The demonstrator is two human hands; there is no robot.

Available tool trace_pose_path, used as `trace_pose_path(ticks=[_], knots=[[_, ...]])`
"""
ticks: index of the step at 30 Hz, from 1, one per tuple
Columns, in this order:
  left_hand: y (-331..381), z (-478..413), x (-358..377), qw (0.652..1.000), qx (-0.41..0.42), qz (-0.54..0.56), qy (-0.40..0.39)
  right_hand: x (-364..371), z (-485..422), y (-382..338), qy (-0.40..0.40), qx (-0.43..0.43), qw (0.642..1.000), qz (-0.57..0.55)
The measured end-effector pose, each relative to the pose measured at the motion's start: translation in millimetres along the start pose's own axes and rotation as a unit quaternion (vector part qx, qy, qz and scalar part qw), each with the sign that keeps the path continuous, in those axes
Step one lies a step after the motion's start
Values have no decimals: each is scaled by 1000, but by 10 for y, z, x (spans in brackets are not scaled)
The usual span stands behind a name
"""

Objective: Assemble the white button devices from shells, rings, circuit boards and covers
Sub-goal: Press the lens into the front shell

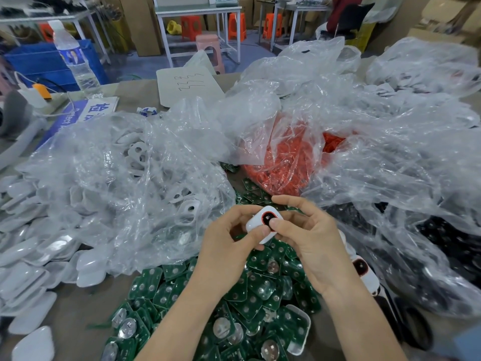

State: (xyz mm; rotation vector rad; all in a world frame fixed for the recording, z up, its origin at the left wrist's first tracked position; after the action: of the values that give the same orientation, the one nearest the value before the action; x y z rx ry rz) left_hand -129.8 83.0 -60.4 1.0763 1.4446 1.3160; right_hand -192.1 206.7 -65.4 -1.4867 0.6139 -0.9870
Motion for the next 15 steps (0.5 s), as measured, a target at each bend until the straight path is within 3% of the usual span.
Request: trace_pose_path(ticks=[10, 15], knots=[[-41, 4, 39, 998, -33, 57, -20, 52, -11, 18, -43, 12, 994, -100], [0, 17, 101, 987, -30, 147, -59, 129, -28, 64, -88, 27, 979, -184]])
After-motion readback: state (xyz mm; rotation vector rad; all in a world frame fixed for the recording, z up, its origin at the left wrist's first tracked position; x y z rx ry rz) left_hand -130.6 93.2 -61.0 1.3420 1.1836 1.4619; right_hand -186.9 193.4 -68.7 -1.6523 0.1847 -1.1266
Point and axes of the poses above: each hand's wrist, its own z-axis away from the middle knuckle, its own x-axis out of the palm, y = z × x, the point moved 10 cm from there along -z, towards the middle knuckle, and after that the axes turned 7 degrees about -y, right-handed, at the moved point
